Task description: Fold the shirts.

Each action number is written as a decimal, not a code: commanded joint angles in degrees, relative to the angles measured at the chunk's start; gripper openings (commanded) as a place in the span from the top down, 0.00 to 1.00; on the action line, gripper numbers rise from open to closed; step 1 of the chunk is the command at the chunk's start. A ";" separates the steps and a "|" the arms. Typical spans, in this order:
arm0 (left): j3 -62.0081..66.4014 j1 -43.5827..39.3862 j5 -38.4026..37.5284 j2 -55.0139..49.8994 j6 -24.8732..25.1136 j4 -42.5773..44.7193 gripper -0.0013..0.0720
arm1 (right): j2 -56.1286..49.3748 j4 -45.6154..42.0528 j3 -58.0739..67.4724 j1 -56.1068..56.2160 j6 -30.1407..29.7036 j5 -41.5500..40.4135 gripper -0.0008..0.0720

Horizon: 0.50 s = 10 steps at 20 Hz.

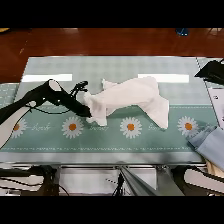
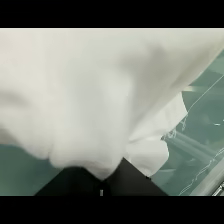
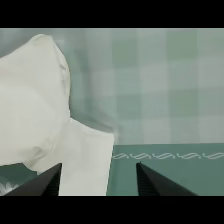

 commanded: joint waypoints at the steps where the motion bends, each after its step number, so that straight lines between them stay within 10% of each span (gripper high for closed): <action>1: 0.09 -0.02 0.79 -0.98 -0.50 0.59 0.95 | -0.20 -3.69 -2.49 -0.04 -0.07 0.61 0.23; 10: 0.13 -0.02 -3.37 3.30 -1.38 0.57 0.95 | -0.20 5.64 -26.49 -0.02 -3.89 -11.85 0.17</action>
